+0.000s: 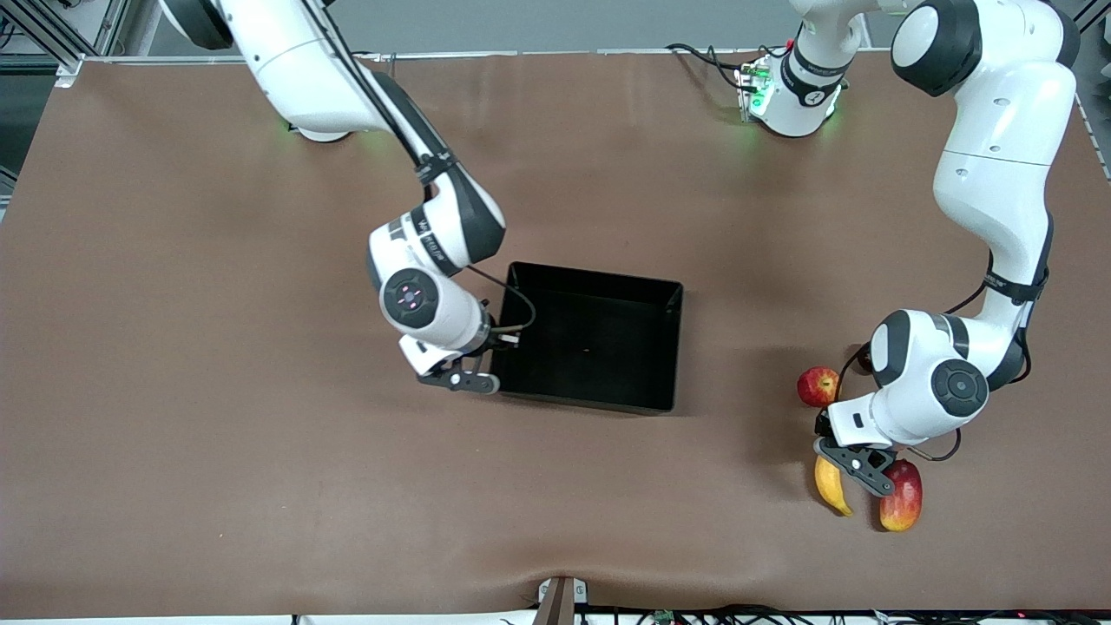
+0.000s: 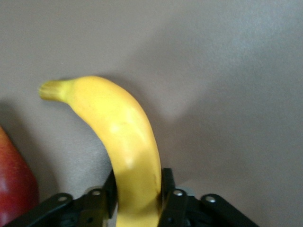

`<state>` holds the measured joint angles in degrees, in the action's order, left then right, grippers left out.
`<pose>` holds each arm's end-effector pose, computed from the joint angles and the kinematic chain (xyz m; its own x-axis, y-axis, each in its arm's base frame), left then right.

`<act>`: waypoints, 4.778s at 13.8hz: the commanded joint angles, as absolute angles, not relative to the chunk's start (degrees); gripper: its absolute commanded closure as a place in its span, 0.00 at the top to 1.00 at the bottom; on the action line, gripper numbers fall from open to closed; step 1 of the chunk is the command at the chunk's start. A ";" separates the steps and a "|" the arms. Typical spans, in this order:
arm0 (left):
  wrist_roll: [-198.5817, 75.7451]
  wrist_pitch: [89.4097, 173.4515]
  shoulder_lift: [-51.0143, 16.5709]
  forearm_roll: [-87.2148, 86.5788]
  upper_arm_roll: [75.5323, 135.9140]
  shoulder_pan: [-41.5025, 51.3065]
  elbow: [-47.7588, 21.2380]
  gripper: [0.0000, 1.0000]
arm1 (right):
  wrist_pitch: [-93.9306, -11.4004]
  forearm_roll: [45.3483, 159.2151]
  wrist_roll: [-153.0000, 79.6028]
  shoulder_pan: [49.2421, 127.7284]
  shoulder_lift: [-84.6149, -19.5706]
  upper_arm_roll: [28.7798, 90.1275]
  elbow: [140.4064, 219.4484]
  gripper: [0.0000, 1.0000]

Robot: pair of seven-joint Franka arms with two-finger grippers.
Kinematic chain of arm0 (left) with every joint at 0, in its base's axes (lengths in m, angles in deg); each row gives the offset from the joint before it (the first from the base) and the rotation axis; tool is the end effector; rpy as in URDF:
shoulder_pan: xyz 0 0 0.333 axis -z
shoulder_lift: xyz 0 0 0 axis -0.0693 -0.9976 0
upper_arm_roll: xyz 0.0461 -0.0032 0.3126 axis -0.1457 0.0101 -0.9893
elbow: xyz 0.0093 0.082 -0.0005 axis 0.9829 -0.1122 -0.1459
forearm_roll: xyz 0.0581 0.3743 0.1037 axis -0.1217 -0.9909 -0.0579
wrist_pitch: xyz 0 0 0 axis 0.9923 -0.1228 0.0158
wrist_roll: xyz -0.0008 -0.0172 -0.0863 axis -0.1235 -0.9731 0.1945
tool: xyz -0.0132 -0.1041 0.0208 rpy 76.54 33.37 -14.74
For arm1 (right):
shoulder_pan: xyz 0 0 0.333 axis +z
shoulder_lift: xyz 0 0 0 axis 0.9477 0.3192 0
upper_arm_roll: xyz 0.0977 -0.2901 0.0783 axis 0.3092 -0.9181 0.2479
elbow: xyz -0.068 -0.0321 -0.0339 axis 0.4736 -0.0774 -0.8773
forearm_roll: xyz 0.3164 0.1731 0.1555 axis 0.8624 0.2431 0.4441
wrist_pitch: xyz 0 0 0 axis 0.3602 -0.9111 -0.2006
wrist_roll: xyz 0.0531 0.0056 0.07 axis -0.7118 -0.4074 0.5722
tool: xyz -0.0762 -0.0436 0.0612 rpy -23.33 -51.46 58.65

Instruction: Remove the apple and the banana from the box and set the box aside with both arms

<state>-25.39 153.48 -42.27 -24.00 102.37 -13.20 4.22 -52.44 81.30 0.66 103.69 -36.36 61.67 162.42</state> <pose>0.7364 -0.0326 0.1879 0.7615 -0.6355 0.1273 -0.6330 -0.7715 -0.0646 0.6134 0.3683 0.2884 0.9675 -0.1606 -0.1955 -0.1853 -0.9758 -0.1156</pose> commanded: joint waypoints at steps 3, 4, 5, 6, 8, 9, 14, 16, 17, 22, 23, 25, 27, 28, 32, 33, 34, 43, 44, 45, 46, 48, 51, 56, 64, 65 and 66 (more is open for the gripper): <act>-31.13 149.47 -37.14 -23.20 103.48 -13.47 4.62 1.00 | -38.93 82.14 -9.57 93.82 -44.51 62.18 160.44 0.00; -33.24 147.01 -35.30 -22.59 103.48 -13.12 4.63 1.00 | -36.47 82.14 -13.70 90.84 -46.45 62.09 160.71 0.00; -34.30 144.81 -33.28 -21.71 103.48 -13.03 4.63 1.00 | -34.10 82.14 -17.57 87.68 -48.03 62.18 160.97 0.00; -35.36 142.96 -31.17 -20.05 103.48 -12.94 4.63 1.00 | -31.81 82.14 -20.82 85.38 -49.61 62.00 161.06 0.00; -38.17 138.83 -26.52 -18.28 103.31 -13.11 4.19 1.00 | -26.98 81.70 -26.37 79.85 -52.08 61.83 161.06 0.00; -39.66 135.94 -24.40 -18.01 103.39 -13.29 4.27 1.00 | -25.65 81.52 -28.57 76.61 -53.05 61.83 161.67 0.00; -53.36 124.77 -15.26 -17.48 103.39 -13.03 3.66 1.00 | -23.71 74.25 -43.33 64.37 -55.87 61.74 166.59 0.00; -56.10 122.38 -13.49 -17.48 103.39 -13.37 3.48 1.00 | -25.71 74.14 -45.28 60.51 -55.35 61.74 168.62 0.00; -56.98 121.50 -12.53 -17.48 103.31 -13.38 3.57 1.00 | -27.99 74.14 -47.81 59.27 -54.99 61.74 168.79 0.00; -57.43 118.86 -8.66 -18.45 103.22 -13.55 4.10 1.00 | -44.16 74.14 -59.43 53.11 -48.06 61.83 174.85 0.00; -57.34 118.86 -7.96 -18.36 103.04 -13.55 4.19 1.00 | -44.71 74.22 -60.75 52.67 -46.48 61.83 174.86 0.00; -57.34 117.72 -6.37 -17.58 102.95 -13.82 4.19 1.00 | -45.41 74.40 -61.20 51.53 -44.45 61.83 175.12 0.00; -57.60 115.70 -4.53 -17.66 102.87 -13.64 4.10 1.00 | -45.50 74.75 -61.29 51.17 -43.83 61.91 175.30 0.00; -57.87 114.21 -3.91 -17.57 103.04 -13.73 4.10 1.00 | -46.20 76.14 -61.37 51.26 -43.48 61.91 177.04 0.00; -56.99 109.20 1.00 -17.14 102.69 -13.38 3.92 1.00 | -46.82 77.04 -61.20 50.91 -43.47 61.83 176.02 1.00; -57.25 108.23 2.41 -16.87 101.30 -11.72 3.66 1.00 | -45.08 77.04 -61.11 51.34 -43.74 61.91 174.35 1.00; -57.77 106.83 3.47 -16.78 98.33 -7.62 3.40 1.00 | -42.89 76.60 -61.28 51.61 -43.91 61.91 171.55 1.00; -57.25 104.09 11.11 -13.88 91.62 -1.51 -4.59 1.00 | -37.95 75.37 -62.08 60.02 -44.79 61.83 147.62 1.00; -57.25 104.18 12.26 -13.79 91.53 -1.60 -5.99 1.00 | -36.90 74.58 -60.95 62.66 -46.62 61.65 147.70 1.00; -57.25 104.27 13.22 -13.79 91.53 -1.60 -7.05 1.00 | -36.11 73.45 -57.63 64.25 -48.73 61.82 148.40 1.00; -57.34 104.18 13.84 -13.79 91.53 -1.43 -7.15 1.00 | -34.44 72.65 -51.33 65.66 -50.49 61.91 149.28 1.00; -57.17 103.92 13.85 -13.79 91.35 -0.99 -6.98 1.00 | -28.48 69.41 -42.77 69.35 -53.65 62.00 149.55 1.00; -56.99 103.92 13.41 -12.66 92.05 -1.42 -6.71 1.00 | -22.66 66.58 -36.60 71.74 -61.81 62.00 156.02 1.00; -57.25 103.74 13.06 -10.01 92.06 -1.43 -6.54 1.00 | -21.24 66.58 -36.76 70.77 -73.61 61.74 166.76 1.00; -58.22 103.74 13.15 -10.54 93.20 -1.60 -6.54 1.00 | -18.87 65.00 -36.68 70.33 -75.38 62.09 163.27 1.00; -58.22 103.74 13.06 -10.54 93.20 -1.51 -6.54 1.00 | -18.70 64.39 -36.68 70.42 -75.29 62.26 163.26 1.00; -57.96 103.74 12.97 -10.54 93.20 -1.51 -6.10 1.00 | -17.83 64.38 -37.02 70.16 -75.38 62.18 163.69 1.00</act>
